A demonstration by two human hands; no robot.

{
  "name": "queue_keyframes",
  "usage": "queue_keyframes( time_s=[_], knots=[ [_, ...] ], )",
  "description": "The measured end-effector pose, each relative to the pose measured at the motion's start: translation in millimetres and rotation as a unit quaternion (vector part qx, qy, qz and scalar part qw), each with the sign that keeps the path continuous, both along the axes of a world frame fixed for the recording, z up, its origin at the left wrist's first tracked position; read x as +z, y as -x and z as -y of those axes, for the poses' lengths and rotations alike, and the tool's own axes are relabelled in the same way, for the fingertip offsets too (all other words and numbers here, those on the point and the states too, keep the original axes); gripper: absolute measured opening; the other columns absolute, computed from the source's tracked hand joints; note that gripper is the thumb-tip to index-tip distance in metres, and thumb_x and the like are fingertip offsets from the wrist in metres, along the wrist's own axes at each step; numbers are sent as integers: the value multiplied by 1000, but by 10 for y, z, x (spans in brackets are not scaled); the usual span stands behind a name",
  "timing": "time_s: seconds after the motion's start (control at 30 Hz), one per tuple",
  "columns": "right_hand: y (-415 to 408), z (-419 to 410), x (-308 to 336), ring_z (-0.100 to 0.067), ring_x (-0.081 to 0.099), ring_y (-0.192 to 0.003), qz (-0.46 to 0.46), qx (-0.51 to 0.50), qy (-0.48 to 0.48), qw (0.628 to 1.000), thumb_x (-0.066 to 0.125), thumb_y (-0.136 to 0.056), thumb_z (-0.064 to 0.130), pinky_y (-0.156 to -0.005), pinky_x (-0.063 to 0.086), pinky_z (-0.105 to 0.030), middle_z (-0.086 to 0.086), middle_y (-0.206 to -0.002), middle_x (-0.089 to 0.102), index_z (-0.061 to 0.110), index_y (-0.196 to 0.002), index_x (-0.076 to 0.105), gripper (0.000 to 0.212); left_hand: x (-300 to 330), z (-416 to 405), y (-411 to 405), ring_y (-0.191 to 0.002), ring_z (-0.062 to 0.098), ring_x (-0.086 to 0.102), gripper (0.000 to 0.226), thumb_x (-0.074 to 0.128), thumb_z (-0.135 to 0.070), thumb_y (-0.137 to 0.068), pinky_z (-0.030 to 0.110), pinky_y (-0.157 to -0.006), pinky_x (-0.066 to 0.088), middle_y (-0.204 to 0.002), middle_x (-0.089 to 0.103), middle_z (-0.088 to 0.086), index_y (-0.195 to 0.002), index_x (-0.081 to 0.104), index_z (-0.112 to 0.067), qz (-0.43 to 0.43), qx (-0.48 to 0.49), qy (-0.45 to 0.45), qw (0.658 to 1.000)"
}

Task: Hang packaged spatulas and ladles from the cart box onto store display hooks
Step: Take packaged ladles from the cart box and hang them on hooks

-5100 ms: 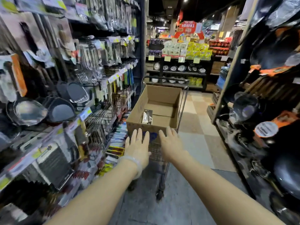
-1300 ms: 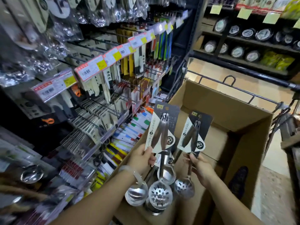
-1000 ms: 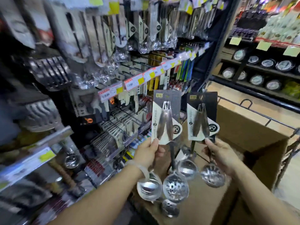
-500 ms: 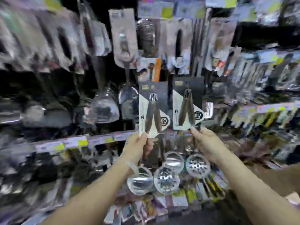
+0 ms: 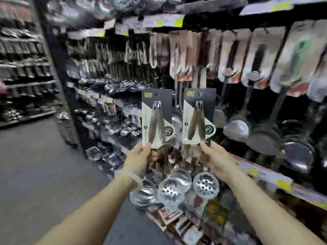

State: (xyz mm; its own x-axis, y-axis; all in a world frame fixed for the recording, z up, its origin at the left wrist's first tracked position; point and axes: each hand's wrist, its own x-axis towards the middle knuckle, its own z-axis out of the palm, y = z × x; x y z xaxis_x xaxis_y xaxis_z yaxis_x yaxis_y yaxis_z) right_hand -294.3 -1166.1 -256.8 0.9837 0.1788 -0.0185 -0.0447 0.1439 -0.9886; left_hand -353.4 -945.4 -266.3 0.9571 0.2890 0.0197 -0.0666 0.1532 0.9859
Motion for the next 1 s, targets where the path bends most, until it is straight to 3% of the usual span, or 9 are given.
queue_keyframes(
  time_s=[0.1, 0.27, 0.4, 0.5, 0.57, 0.7, 0.83, 1.0],
  knots=[
    [-412, -779, -15, -8, 56, -54, -8, 79, -17, 997, 47, -97, 17, -58, 42, -25, 3, -75, 68, 17, -95, 62, 15, -15, -660, -110, -55, 20, 52, 25, 44, -27, -96, 32, -53, 43, -62, 59, 3, -75, 52, -16, -9, 64, 15, 998],
    [-1099, -2033, 124, -11, 56, -63, -12, 183, -30, 983, 47, -96, 17, -57, 46, -23, 9, -76, 74, 18, -96, 62, 15, 210, -1586, -526, -46, 10, 56, 25, 45, -24, -96, 26, -52, 47, -57, 58, 0, -74, 49, -13, -2, 154, 29, 988],
    [-1613, -2880, 348, -4, 54, -49, -5, 224, -35, 974, 46, -97, 16, -51, 45, -20, 9, -67, 71, 17, -95, 60, 15, 494, -2228, -949, -52, 14, 52, 21, 43, -21, -97, 33, -64, 47, -59, 56, 2, -79, 50, -11, 20, 185, 47, 981],
    [-1902, -3449, 476, -5, 54, -50, -12, 255, -36, 966, 44, -97, 15, -49, 47, -19, 3, -81, 71, 16, -92, 58, 15, 577, -2632, -1169, -53, 15, 52, 20, 43, -18, -96, 38, -71, 50, -62, 55, 4, -79, 50, -10, 21, 218, 50, 974],
    [-2069, -3820, 508, -8, 52, -58, -9, 279, -18, 960, 45, -97, 17, -57, 46, -23, 1, -90, 69, 17, -93, 59, 15, 563, -2923, -1285, -50, 11, 54, 19, 43, -20, -97, 30, -63, 51, -58, 59, 0, -82, 51, -10, 11, 227, 36, 973],
    [-2402, -4549, 475, -9, 52, -63, -15, 303, 7, 953, 47, -97, 19, -64, 47, -27, 3, -89, 70, 15, -98, 61, 14, 501, -3584, -1541, -49, 8, 53, 19, 43, -21, -97, 25, -60, 47, -50, 60, -5, -84, 52, -11, 7, 246, 51, 968],
    [-2695, -5395, 350, -3, 52, -51, -15, 299, -13, 954, 45, -97, 16, -48, 45, -17, 1, -86, 68, 15, -91, 59, 16, 420, -4405, -1855, -50, 10, 52, 19, 42, -21, -97, 24, -61, 48, -56, 58, -1, -86, 53, -10, 6, 251, 61, 966],
    [-3122, -6456, 373, -1, 52, -44, -25, 280, -30, 959, 45, -97, 14, -42, 44, -15, -1, -81, 70, 15, -93, 61, 15, 449, -5599, -2371, -54, 12, 50, 19, 44, -19, -97, 26, -62, 47, -60, 56, 1, -93, 55, -4, 16, 223, 61, 973]
  ],
)
